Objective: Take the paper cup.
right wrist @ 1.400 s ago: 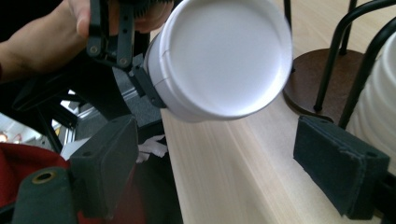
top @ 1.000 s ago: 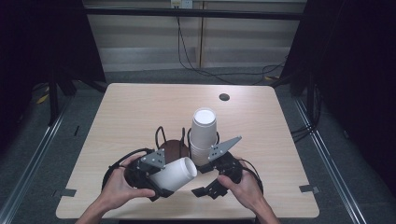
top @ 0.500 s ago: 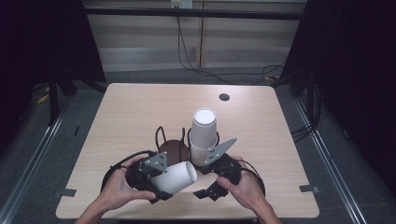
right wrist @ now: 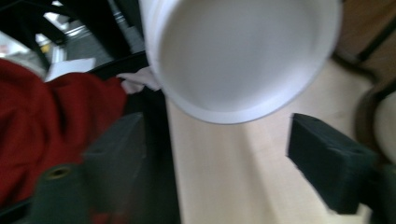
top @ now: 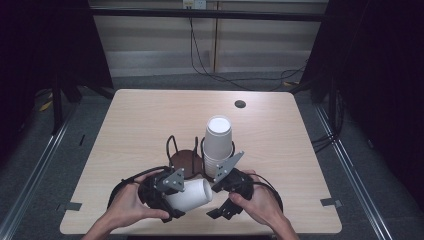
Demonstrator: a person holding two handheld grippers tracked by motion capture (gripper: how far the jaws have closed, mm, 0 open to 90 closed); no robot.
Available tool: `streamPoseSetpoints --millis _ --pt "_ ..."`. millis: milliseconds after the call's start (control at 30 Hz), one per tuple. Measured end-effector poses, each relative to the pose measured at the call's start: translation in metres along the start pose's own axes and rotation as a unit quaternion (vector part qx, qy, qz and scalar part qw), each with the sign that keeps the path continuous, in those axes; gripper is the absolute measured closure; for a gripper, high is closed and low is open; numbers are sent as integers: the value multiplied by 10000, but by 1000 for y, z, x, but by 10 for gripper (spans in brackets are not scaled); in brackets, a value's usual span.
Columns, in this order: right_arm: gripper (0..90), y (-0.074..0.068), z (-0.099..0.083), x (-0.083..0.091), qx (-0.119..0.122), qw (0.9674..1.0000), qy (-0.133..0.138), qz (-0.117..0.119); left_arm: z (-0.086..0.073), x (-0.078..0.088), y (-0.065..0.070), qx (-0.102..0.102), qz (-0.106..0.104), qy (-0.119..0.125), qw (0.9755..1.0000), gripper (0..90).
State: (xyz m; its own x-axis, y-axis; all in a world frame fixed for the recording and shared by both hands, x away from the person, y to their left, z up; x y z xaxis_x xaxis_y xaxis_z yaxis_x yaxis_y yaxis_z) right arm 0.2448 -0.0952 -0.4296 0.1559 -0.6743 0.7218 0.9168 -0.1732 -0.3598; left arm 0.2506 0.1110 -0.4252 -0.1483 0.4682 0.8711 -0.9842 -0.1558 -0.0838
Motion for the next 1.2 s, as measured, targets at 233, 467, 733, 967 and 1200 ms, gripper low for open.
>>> streamPoseSetpoints --millis 233,467,733,967,1200 --pt "149 -3 4 -7 -231 9993 -264 136 3 -5 8 -175 -146 -181 9996 177" --pt "149 -4 7 -12 -171 9993 -247 230 7 -11 13 -323 -144 -309 9989 177" --pt "178 -5 9 -19 -199 9987 -280 385 11 -16 21 -371 -282 -321 9984 177" --pt "219 -4 10 -22 -197 9978 -247 581 14 -19 25 -418 -295 -325 9982 176" --pt "246 -2 9 -20 -267 9969 -360 642 14 -20 25 -358 -364 -291 9983 162"
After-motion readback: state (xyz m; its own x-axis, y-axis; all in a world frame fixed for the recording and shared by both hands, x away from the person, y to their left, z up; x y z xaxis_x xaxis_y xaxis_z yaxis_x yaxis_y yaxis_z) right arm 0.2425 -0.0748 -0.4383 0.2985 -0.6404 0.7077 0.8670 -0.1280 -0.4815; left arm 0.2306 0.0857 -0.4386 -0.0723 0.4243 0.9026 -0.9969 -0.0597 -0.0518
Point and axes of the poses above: each handheld gripper's, and its own axes: x roughly backward along the jaws, z roughly out of its top, y roughly to its right, the point moved 2 cm from there along -x, roughly forward along the jaws, and after that the axes turned 7 degrees about z, right-handed, at the moved point
